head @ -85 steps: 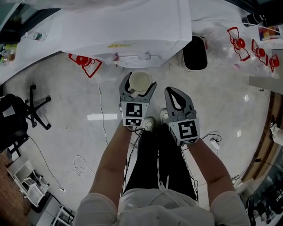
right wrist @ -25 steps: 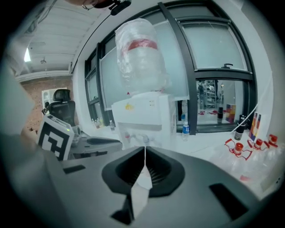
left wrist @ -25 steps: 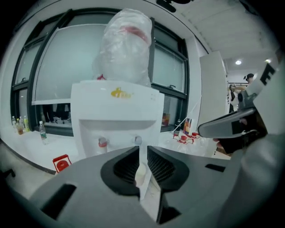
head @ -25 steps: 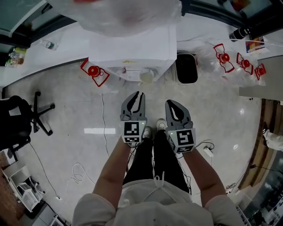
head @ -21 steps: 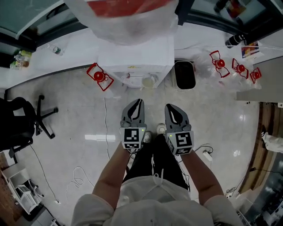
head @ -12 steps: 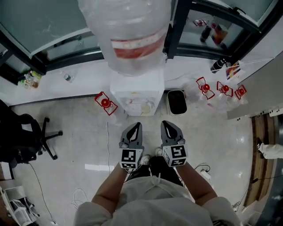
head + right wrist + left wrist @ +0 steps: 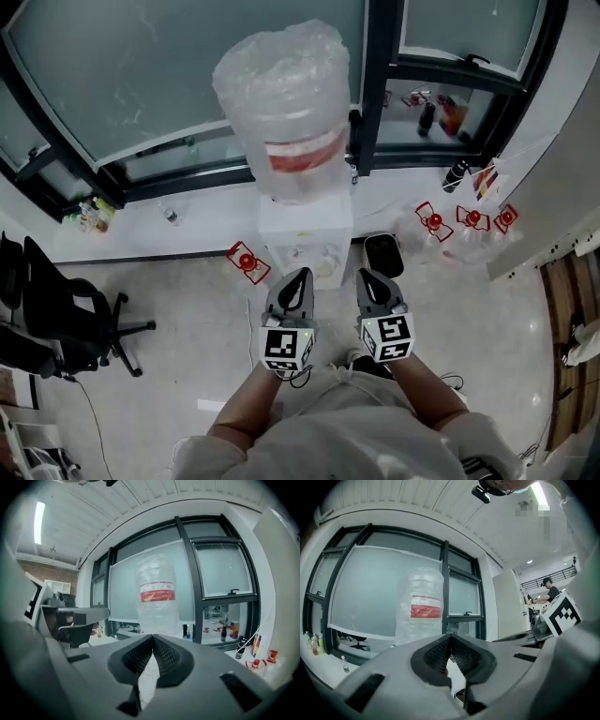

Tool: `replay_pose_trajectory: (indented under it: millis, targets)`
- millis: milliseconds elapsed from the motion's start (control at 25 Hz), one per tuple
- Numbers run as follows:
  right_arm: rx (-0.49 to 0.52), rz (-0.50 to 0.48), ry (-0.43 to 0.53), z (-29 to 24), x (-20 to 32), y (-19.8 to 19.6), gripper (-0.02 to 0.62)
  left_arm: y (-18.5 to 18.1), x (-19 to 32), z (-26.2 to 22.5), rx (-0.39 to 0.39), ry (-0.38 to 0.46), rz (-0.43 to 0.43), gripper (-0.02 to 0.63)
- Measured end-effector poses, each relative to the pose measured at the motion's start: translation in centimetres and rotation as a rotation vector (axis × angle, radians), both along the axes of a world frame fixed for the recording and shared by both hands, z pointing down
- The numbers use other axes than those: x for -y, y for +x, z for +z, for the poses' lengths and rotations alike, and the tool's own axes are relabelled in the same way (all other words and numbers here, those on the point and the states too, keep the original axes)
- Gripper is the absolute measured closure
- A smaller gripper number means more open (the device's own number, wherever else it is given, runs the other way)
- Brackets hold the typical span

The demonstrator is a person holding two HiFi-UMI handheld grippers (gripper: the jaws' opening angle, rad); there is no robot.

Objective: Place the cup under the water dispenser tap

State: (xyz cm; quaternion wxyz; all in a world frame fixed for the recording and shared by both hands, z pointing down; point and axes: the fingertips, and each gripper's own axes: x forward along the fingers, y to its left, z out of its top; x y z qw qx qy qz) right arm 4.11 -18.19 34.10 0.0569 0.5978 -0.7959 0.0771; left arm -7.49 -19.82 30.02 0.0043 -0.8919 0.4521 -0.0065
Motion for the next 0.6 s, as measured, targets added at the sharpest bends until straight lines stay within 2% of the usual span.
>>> replay_pose_trajectory:
  millis: [160,600]
  targets:
    - [0.061,0.003,0.009,-1.9,-0.4,-0.3,0.568,-0.3,-0.7,-1.8,0.002,0.036,0.003,0.588]
    - [-0.008,-0.053,0.059,-4.0,-0.8,-2.4,0.569,-1.0,-0.8,-2.9,-0.003,0.042,-0.008,0.588]
